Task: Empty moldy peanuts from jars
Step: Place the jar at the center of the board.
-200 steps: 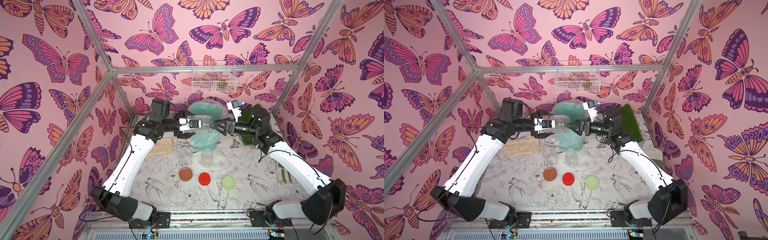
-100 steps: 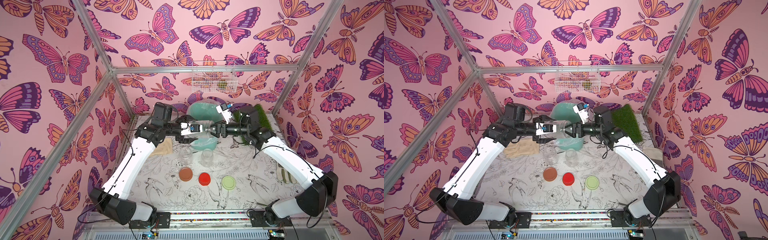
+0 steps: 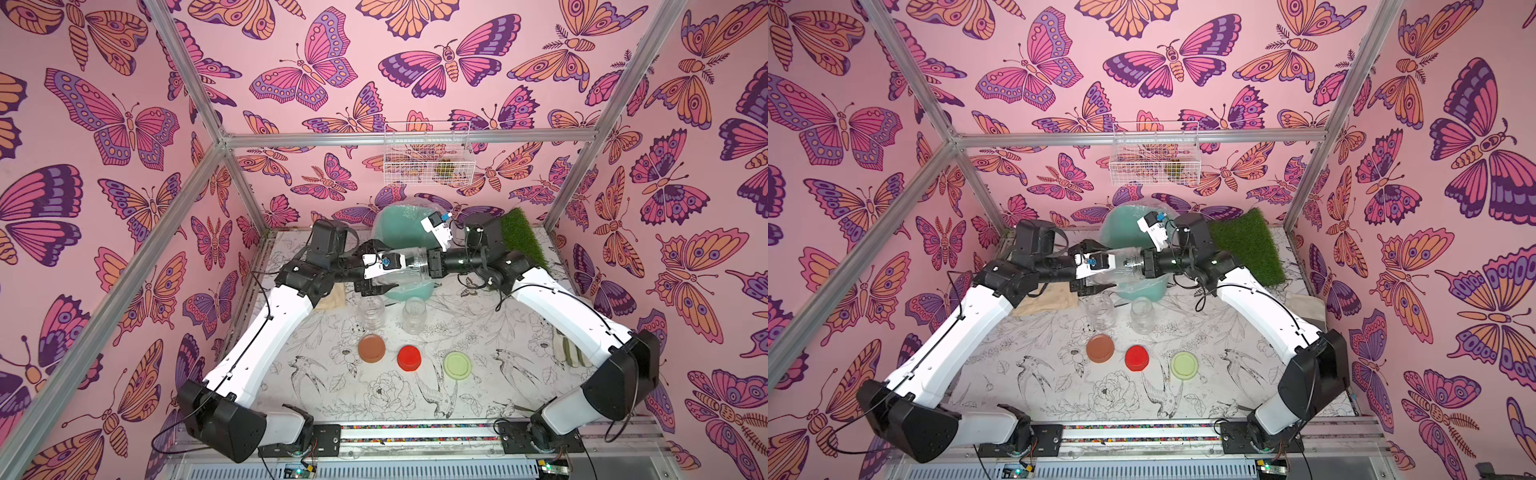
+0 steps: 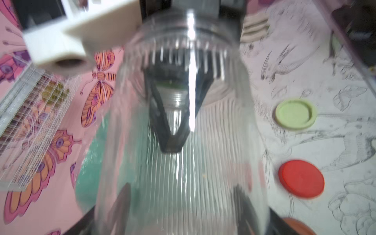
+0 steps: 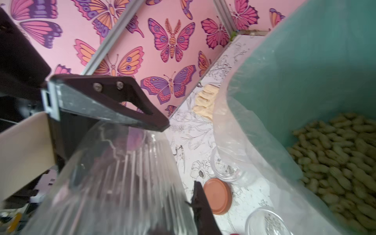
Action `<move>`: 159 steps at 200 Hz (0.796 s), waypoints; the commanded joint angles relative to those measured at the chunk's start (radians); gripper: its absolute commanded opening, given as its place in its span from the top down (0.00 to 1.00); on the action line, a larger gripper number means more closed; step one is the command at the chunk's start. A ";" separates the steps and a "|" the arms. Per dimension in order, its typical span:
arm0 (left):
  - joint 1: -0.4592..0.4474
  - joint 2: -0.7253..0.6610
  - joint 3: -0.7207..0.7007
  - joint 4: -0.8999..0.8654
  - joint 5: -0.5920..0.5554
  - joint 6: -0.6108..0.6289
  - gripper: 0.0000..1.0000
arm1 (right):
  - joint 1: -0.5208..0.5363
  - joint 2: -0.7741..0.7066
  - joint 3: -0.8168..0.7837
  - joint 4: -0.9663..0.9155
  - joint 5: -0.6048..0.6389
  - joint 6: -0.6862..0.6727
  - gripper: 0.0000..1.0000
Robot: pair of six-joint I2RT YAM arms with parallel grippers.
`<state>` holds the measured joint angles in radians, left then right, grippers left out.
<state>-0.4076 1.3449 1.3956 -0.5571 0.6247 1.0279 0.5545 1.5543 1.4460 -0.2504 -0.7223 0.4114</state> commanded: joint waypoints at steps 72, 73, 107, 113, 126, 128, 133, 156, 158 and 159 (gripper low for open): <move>0.032 -0.128 -0.167 0.172 -0.034 -0.128 0.47 | -0.032 -0.132 -0.052 0.112 0.004 0.064 1.00; 0.032 -0.129 -0.169 0.174 -0.036 -0.129 0.46 | -0.033 -0.133 -0.053 0.112 0.004 0.066 1.00; 0.039 -0.150 -0.209 0.209 -0.046 -0.164 0.00 | -0.074 -0.166 -0.061 0.088 0.000 0.068 1.00; 0.041 -0.153 -0.214 0.216 -0.047 -0.168 0.00 | -0.079 -0.172 -0.062 0.081 0.000 0.066 1.00; 0.043 -0.161 -0.230 0.235 -0.050 -0.181 0.00 | -0.094 -0.190 -0.062 0.058 0.004 0.058 1.00; 0.044 -0.163 -0.233 0.238 -0.050 -0.183 0.00 | -0.096 -0.193 -0.062 0.054 0.004 0.057 1.00; 0.045 -0.167 -0.241 0.247 -0.051 -0.190 0.00 | -0.104 -0.201 -0.062 0.044 0.006 0.055 1.00; 0.057 -0.194 -0.294 0.295 -0.069 -0.228 0.00 | -0.152 -0.252 -0.084 0.013 -0.005 0.043 1.00; 0.058 -0.197 -0.300 0.302 -0.072 -0.234 0.00 | -0.159 -0.257 -0.087 0.011 -0.009 0.044 1.00; 0.059 -0.200 -0.303 0.305 -0.073 -0.236 0.00 | -0.161 -0.259 -0.089 0.009 -0.011 0.043 1.00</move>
<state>-0.3645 1.1831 1.1488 -0.3176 0.5762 0.8558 0.4339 1.3678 1.3640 -0.2371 -0.7044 0.4511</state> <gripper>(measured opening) 0.999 0.143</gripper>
